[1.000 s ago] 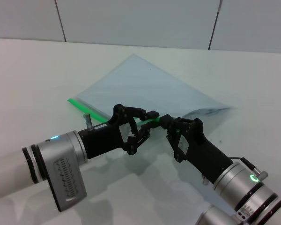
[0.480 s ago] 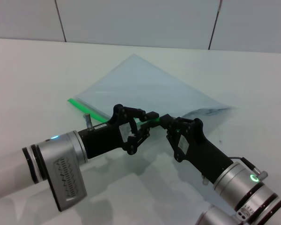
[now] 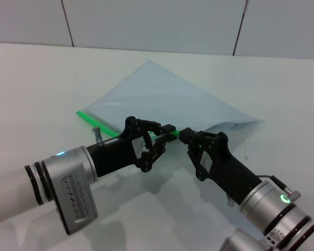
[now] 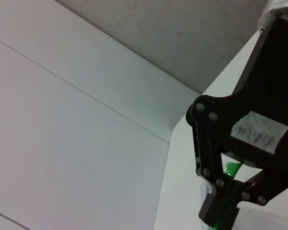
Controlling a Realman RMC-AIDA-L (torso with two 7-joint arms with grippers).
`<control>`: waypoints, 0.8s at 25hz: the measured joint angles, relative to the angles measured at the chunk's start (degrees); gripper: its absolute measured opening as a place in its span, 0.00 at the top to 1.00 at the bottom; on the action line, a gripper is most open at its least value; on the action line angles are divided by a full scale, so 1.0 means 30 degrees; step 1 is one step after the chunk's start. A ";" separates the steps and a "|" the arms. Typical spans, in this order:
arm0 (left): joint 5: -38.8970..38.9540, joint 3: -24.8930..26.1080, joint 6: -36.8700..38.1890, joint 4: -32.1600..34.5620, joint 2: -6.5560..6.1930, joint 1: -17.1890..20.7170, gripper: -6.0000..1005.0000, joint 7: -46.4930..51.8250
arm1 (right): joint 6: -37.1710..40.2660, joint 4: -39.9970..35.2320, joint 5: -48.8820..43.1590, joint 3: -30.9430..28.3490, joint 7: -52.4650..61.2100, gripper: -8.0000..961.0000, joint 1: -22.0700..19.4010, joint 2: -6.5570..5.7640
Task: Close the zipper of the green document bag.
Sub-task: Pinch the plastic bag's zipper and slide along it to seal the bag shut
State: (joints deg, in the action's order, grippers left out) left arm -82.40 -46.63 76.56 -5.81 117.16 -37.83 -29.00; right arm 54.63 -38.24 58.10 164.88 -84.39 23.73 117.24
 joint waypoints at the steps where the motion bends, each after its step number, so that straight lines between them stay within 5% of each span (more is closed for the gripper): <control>1: 0.0002 0.0006 -0.0005 0.0000 0.0000 0.0000 0.88 -0.0001 | 0.0000 0.0001 0.0001 0.0000 0.0018 0.97 0.0000 0.0001; 20: -0.0084 -0.0122 0.0224 -0.0012 0.0000 -0.0017 0.87 -0.0953 | -0.0132 0.0002 -0.0051 0.0000 0.0141 0.97 0.0014 0.0001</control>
State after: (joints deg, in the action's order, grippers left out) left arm -82.65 -47.00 77.23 -5.85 117.16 -37.88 -31.86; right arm 54.23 -38.23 57.94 164.88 -83.97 23.77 117.24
